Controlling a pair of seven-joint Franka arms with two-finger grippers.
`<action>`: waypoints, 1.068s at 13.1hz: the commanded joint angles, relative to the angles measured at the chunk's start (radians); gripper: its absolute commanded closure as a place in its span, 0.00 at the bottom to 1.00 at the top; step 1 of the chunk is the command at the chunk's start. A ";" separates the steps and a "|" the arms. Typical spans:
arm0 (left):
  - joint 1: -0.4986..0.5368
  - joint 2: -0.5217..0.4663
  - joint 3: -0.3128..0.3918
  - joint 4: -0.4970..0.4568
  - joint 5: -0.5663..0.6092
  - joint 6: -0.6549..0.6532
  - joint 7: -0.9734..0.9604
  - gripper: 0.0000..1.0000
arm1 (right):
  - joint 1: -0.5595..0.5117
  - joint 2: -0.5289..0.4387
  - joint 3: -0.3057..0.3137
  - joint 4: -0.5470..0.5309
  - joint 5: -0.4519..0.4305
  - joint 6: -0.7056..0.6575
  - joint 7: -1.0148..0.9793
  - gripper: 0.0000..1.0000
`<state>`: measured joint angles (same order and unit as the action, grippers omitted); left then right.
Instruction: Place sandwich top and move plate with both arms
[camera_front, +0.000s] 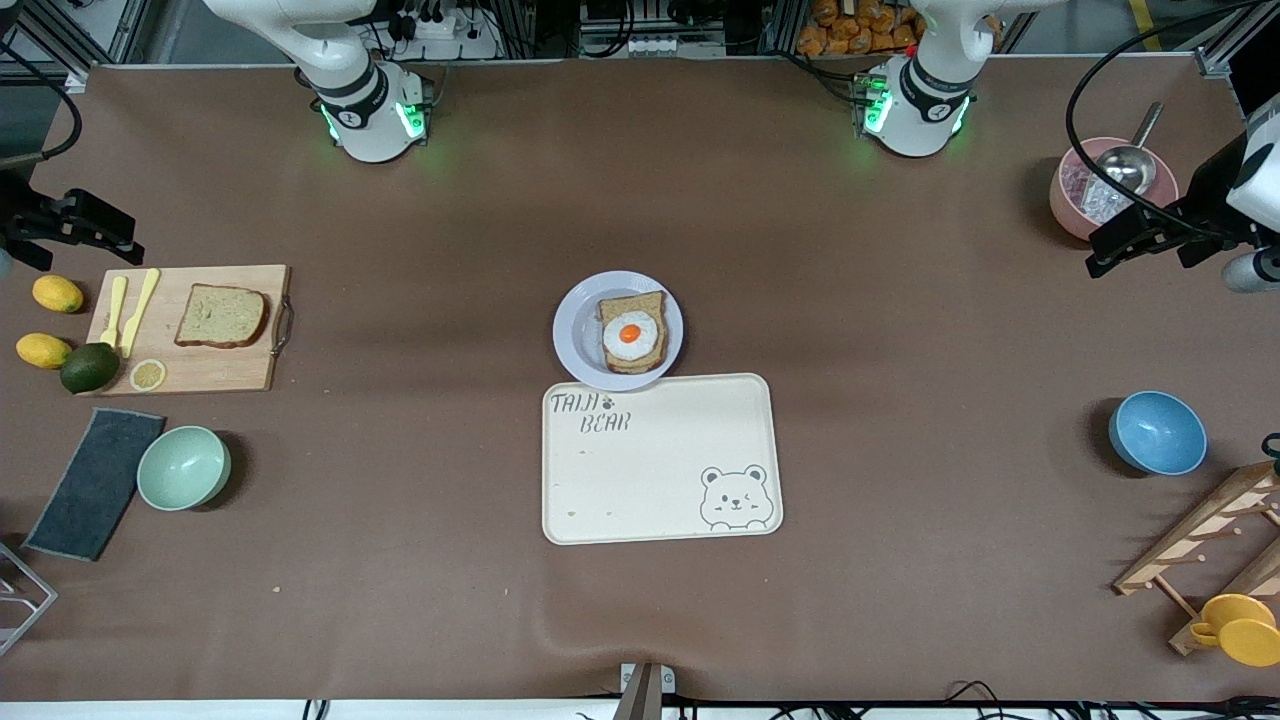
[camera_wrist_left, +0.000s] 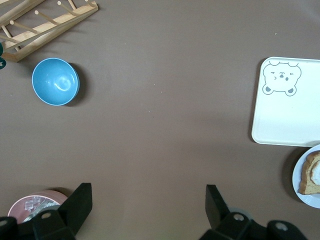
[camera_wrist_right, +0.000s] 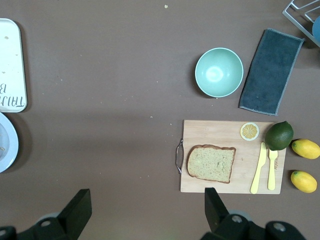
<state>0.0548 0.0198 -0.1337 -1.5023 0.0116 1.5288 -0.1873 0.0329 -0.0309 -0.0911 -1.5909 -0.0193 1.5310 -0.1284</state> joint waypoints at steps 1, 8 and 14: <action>0.005 -0.011 0.002 0.005 -0.004 -0.025 -0.002 0.00 | 0.005 -0.011 0.001 -0.009 -0.018 -0.005 0.016 0.00; 0.003 -0.011 0.000 0.001 -0.002 -0.041 -0.017 0.00 | 0.007 -0.011 0.001 -0.009 -0.016 -0.006 0.016 0.00; 0.007 -0.003 0.000 0.001 -0.004 -0.042 -0.018 0.00 | 0.007 -0.009 0.001 -0.011 -0.018 -0.005 0.016 0.00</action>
<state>0.0570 0.0196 -0.1327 -1.5020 0.0116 1.4941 -0.1902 0.0330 -0.0308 -0.0911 -1.5916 -0.0193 1.5292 -0.1284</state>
